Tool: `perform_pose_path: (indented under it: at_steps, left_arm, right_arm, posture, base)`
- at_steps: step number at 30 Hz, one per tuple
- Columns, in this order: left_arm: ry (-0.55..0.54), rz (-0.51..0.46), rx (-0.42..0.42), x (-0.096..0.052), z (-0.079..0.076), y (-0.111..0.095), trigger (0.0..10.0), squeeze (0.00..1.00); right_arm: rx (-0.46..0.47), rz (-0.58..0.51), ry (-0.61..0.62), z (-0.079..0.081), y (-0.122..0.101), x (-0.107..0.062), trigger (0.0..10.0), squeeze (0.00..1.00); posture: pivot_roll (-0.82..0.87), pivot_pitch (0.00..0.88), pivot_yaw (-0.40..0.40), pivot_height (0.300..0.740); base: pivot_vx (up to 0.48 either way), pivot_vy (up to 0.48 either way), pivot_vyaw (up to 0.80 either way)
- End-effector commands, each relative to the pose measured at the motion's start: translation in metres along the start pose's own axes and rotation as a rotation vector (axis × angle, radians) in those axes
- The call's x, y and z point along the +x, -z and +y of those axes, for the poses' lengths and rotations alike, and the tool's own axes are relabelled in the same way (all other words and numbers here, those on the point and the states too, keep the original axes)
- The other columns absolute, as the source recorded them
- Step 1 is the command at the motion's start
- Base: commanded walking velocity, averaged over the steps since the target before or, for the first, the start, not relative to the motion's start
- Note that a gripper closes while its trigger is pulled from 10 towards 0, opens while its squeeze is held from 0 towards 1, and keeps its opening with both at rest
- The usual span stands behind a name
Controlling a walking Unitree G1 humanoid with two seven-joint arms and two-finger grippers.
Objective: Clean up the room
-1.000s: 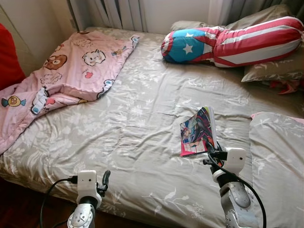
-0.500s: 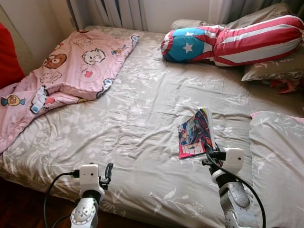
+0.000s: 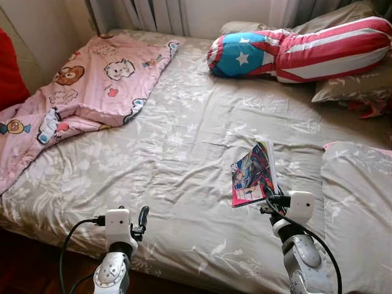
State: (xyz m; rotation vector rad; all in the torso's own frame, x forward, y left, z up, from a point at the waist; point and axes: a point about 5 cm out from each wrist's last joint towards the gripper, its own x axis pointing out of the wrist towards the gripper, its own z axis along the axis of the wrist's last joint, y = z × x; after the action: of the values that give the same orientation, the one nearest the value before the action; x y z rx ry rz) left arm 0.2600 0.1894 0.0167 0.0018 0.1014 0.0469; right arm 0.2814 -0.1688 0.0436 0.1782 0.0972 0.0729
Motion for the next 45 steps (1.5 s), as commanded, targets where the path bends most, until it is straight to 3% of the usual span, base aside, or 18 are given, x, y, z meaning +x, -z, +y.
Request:
perform_pose_path:
  at_steps: [1,3,15,22,37,45]
  left_arm:
    - [-0.004,0.018,-0.011,-0.0036,0.0007,0.0035,10.0,0.00]
    - [-0.004,0.017,-0.011,-0.0037,0.0007,0.0030,10.0,0.00]
    - [-0.004,0.012,-0.009,-0.0035,0.0015,0.0005,10.0,0.00]
    - [-0.002,0.009,-0.013,-0.0033,0.0012,-0.0002,10.0,0.00]
    - [0.001,0.008,-0.012,-0.0034,0.0007,-0.0015,10.0,0.00]
    - [-0.001,0.005,-0.014,-0.0038,0.0010,-0.0022,10.0,0.00]
  right_arm:
    - [-0.007,-0.032,-0.010,0.0033,-0.0062,0.0009,10.0,0.00]
    - [0.006,-0.067,-0.007,0.0029,-0.0085,-0.0006,10.0,0.00]
    - [-0.002,-0.025,-0.003,0.0043,-0.0036,0.0004,10.0,0.00]
    - [0.006,-0.058,-0.003,0.0039,-0.0062,-0.0003,10.0,0.00]
    - [-0.014,-0.007,-0.004,0.0065,-0.0012,0.0026,10.0,0.00]
    - [-0.005,-0.050,-0.016,0.0093,-0.0047,0.0019,10.0,0.00]
  posture:
    - [-0.06,0.193,0.005,0.692]
    - [-0.06,0.193,0.005,0.687]
    - [-0.05,0.195,0.008,0.687]
    - [-0.05,0.195,0.009,0.662]
    - [-0.04,0.194,0.007,0.662]
    - [-0.04,0.194,0.007,0.637]
  base:
    - [0.000,0.000,0.00]
    - [0.000,0.000,0.00]
    - [0.000,0.000,0.00]
    - [0.000,0.000,0.00]
    - [0.000,0.000,0.00]
    - [0.000,0.000,0.00]
